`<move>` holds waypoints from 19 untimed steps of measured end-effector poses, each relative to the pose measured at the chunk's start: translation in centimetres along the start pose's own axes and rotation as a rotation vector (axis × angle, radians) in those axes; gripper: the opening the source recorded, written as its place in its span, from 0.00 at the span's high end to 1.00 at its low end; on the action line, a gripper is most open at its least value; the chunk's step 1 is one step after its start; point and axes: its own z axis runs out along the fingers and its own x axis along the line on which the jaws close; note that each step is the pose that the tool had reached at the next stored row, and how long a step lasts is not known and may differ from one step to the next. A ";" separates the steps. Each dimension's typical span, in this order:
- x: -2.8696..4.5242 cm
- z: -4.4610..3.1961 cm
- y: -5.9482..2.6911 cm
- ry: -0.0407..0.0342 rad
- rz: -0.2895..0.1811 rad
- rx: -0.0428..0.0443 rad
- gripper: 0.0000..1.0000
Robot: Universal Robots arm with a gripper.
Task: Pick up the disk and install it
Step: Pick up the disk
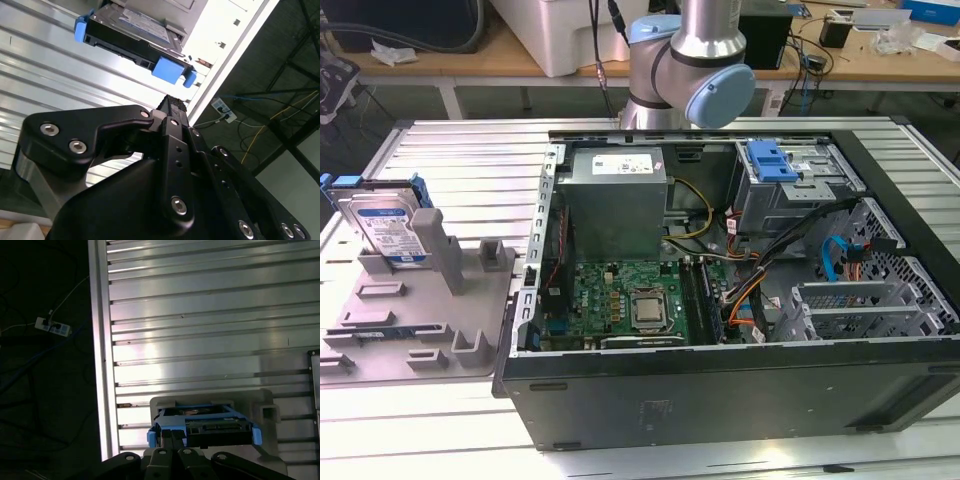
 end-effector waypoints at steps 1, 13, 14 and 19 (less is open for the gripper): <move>0.02 0.00 0.00 0.0000 0.000 0.0000 0.89; 0.28 0.03 -0.01 0.0000 0.000 0.0000 0.89; 0.30 0.04 -0.01 -0.0001 0.000 0.0000 0.89; 0.38 0.04 -0.02 -0.0001 0.000 0.0000 0.89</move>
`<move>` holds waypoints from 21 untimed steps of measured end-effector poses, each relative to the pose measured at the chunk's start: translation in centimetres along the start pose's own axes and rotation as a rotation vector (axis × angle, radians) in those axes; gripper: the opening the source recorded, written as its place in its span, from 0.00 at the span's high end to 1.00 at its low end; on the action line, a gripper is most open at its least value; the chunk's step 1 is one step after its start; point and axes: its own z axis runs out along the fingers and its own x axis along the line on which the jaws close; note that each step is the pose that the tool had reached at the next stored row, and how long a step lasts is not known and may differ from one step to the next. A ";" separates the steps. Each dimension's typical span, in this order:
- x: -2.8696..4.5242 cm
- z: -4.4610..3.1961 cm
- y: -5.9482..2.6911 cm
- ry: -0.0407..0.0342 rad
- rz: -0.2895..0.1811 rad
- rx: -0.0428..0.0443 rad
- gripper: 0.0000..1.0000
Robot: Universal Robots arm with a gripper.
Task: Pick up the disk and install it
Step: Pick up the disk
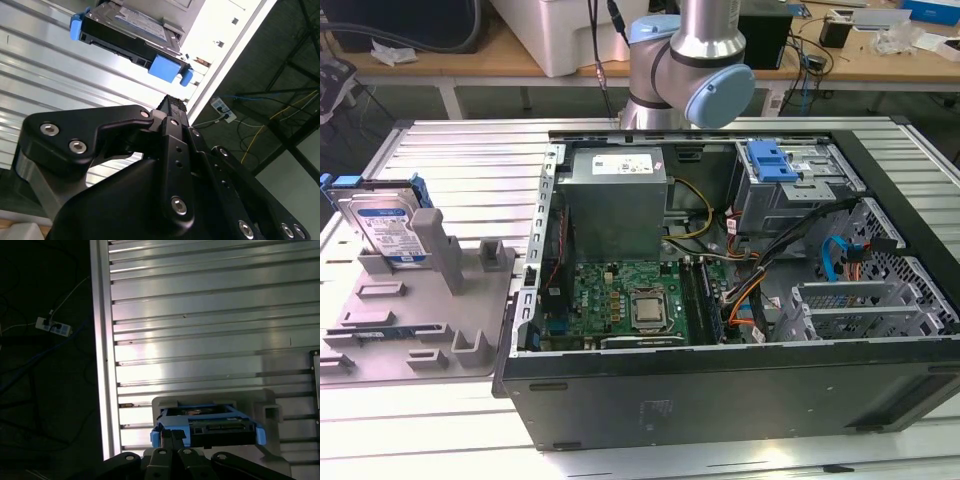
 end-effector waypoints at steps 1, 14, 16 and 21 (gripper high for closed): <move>0.00 0.00 0.00 0.0000 0.000 0.0000 0.89; -0.06 -0.01 -0.05 -0.0092 -0.139 0.0123 0.89; -0.06 0.00 -0.05 -0.0122 -0.188 0.0165 0.89; -0.05 0.01 -0.05 -0.0145 -0.282 0.0246 0.89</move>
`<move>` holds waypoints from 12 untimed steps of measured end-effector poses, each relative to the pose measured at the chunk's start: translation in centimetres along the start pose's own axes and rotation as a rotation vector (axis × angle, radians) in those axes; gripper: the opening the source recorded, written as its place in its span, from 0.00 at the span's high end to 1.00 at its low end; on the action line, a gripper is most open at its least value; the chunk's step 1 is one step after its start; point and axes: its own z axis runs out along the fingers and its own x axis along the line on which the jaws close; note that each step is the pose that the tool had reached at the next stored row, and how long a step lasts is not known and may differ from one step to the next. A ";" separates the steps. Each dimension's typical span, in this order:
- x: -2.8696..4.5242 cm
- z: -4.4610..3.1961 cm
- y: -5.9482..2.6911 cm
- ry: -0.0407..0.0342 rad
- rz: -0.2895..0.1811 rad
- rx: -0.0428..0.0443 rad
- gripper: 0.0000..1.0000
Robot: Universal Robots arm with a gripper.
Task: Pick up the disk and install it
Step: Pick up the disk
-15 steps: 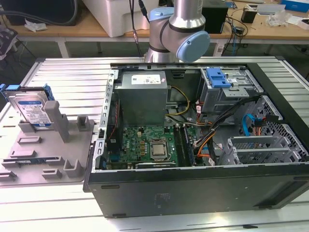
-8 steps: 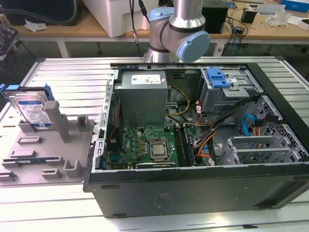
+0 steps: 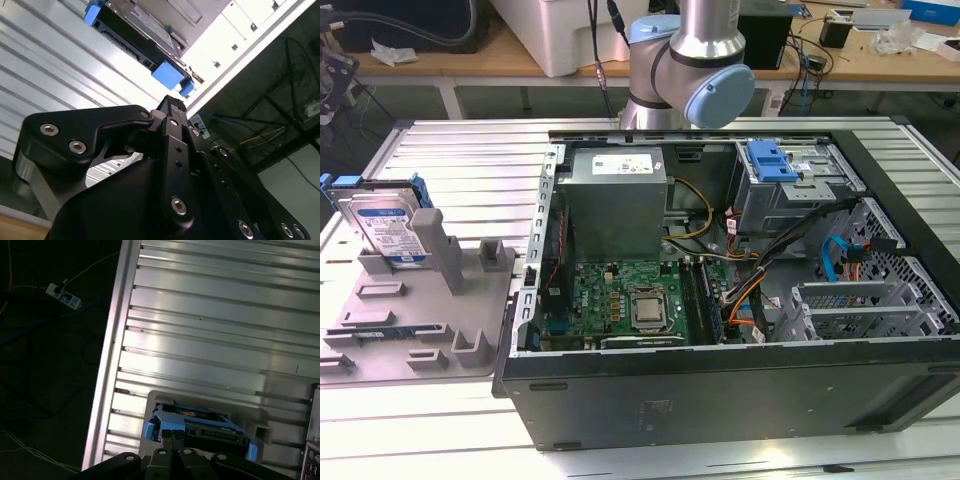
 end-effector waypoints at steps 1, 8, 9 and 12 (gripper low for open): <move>0.00 0.01 0.00 -0.0009 -0.018 0.0015 0.89; 0.00 0.00 0.00 -0.0205 -0.202 0.0199 0.76; -0.01 0.00 0.00 -0.0221 -0.216 0.0213 0.70; -0.01 0.01 0.00 -0.0268 -0.261 0.0258 0.64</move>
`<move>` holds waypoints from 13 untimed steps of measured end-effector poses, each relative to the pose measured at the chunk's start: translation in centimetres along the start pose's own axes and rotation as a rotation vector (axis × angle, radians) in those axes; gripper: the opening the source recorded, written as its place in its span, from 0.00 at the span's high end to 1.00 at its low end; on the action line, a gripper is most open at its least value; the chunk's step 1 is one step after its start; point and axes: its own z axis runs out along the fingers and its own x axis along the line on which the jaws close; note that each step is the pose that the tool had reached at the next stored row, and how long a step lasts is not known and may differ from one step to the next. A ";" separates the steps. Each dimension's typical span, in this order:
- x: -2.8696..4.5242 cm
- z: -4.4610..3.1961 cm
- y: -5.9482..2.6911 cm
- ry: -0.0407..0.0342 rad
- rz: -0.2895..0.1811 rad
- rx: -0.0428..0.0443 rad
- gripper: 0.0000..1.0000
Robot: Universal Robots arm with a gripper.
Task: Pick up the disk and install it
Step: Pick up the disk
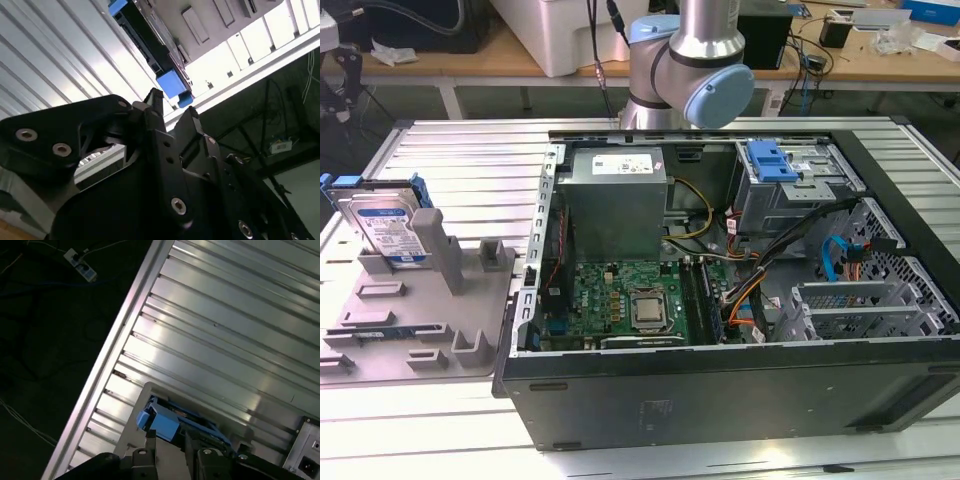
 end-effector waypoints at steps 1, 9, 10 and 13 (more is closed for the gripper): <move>0.00 0.00 0.00 -0.0014 -0.016 0.0014 0.58; 0.00 0.00 0.00 -0.0130 -0.160 0.0139 0.58; 0.00 0.00 0.00 -0.0147 -0.179 0.0156 0.58; 0.00 0.00 0.00 -0.0195 -0.242 0.0209 0.50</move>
